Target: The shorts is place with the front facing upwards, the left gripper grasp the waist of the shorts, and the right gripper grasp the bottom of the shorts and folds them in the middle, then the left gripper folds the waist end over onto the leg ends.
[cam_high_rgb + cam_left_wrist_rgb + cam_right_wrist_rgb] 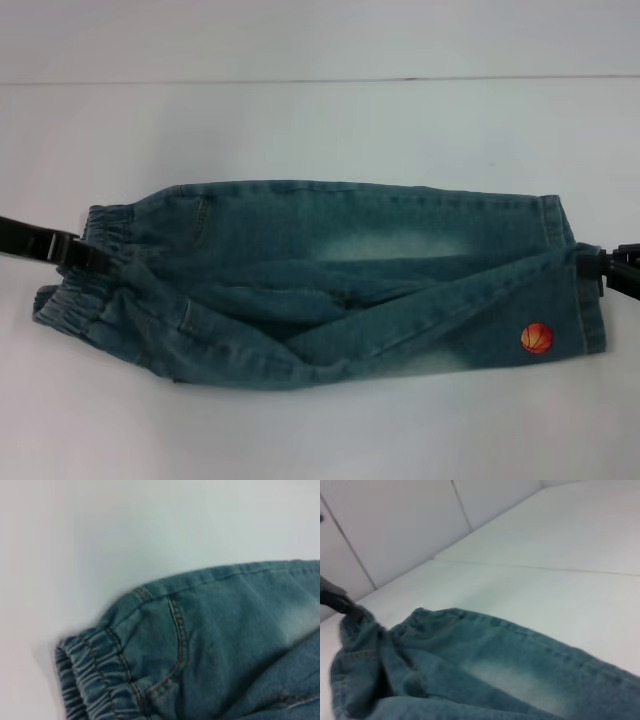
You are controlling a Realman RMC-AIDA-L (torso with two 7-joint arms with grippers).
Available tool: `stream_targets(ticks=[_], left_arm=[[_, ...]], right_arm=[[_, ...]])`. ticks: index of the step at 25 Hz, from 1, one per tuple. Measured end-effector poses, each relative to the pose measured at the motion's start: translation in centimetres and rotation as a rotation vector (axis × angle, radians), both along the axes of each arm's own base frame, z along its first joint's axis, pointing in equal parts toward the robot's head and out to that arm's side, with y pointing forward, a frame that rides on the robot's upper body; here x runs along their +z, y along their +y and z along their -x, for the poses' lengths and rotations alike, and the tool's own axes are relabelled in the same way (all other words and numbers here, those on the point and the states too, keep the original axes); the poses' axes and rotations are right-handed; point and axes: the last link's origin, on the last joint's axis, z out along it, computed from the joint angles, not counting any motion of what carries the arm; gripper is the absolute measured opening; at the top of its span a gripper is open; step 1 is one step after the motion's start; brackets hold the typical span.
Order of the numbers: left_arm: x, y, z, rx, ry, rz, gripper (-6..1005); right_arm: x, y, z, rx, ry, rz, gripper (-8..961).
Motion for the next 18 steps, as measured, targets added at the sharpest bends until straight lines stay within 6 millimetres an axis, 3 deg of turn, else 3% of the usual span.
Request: stream_targets(ticks=[9, 18], left_arm=[[0.9, 0.4, -0.1, 0.015, -0.013, -0.026, 46], [2.0, 1.3, 0.2, 0.025, -0.051, -0.13, 46]], right_arm=[[-0.2, 1.0, -0.8, -0.079, 0.052, -0.165, 42], [-1.3, 1.8, -1.5, -0.133, 0.001, -0.204, 42]])
